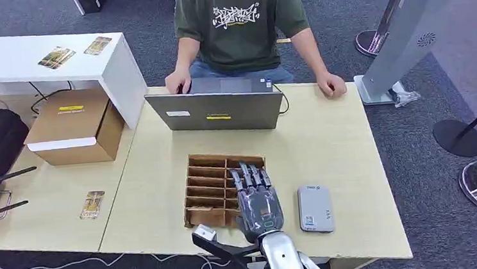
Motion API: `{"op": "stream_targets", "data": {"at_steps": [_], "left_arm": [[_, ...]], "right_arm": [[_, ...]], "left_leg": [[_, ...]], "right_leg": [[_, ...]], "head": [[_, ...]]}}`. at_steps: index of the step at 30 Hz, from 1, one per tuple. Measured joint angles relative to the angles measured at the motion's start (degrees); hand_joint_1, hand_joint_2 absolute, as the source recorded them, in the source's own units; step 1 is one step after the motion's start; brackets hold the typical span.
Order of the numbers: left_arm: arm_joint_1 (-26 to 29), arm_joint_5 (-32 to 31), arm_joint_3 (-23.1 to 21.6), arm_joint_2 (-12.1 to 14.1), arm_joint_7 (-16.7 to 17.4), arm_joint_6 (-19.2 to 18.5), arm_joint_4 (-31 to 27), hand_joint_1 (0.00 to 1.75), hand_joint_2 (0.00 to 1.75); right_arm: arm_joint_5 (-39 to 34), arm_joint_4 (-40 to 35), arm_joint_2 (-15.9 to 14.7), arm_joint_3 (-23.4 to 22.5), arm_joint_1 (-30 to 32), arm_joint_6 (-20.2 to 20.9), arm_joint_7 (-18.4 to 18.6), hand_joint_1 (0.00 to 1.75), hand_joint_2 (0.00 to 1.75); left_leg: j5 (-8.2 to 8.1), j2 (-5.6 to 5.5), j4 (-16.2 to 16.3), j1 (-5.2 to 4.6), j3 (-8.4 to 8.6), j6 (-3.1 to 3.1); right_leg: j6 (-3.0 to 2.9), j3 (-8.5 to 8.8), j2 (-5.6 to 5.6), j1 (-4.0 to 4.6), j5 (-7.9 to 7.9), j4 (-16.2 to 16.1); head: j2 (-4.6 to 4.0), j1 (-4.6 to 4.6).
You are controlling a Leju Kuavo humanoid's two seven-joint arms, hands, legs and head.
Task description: Pass the card to the sensor for recognition and then transmit it.
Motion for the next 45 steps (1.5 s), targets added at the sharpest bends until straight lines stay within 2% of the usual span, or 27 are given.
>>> {"op": "stream_targets", "data": {"at_steps": [19,35,38,41,45], "left_arm": [[0.7,1.3,1.3,0.0,-0.2,0.9,0.0,0.00,0.00],[0.7,1.1,1.4,0.0,-0.1,0.9,0.0,0.00,0.00],[0.7,1.1,1.4,0.0,-0.1,0.9,0.0,0.00,0.00],[0.9,1.1,1.5,0.0,-0.1,1.0,0.0,0.00,0.00],[0.9,1.3,1.6,0.0,-0.1,1.0,0.0,0.00,0.00]], "right_arm": [[0.0,-3.2,-1.8,0.1,0.7,5.0,2.7,0.00,1.75],[-0.9,-5.1,-2.6,0.1,1.1,6.6,4.5,0.00,1.75],[-1.0,-7.0,-3.3,0.3,3.0,6.7,5.3,0.00,1.75],[-1.2,-9.2,-6.1,0.4,8.0,6.8,6.2,0.00,1.75],[-1.4,-11.7,-8.0,0.4,10.6,7.4,7.3,0.00,1.75]], "left_leg": [[0.00,0.13,0.0,0.00,0.01,0.00],[-0.01,0.22,0.0,0.00,0.00,0.00],[-0.02,0.08,0.0,0.00,0.03,0.02],[-0.06,-0.13,0.0,-0.04,-0.14,0.04],[-0.11,0.06,0.0,-0.03,-0.06,0.04]], "right_leg": [[0.00,-0.17,0.11,0.00,0.00,0.0],[-0.01,-0.22,0.19,0.00,0.01,0.0],[0.01,-0.04,0.06,0.00,-0.02,0.0],[0.04,-0.01,-0.15,-0.02,-0.09,0.0],[0.02,-0.03,0.02,-0.01,-0.08,0.0]], "head": [[0.00,0.00],[0.00,-0.02],[0.00,-0.09],[0.00,0.02],[0.00,0.02]]}}
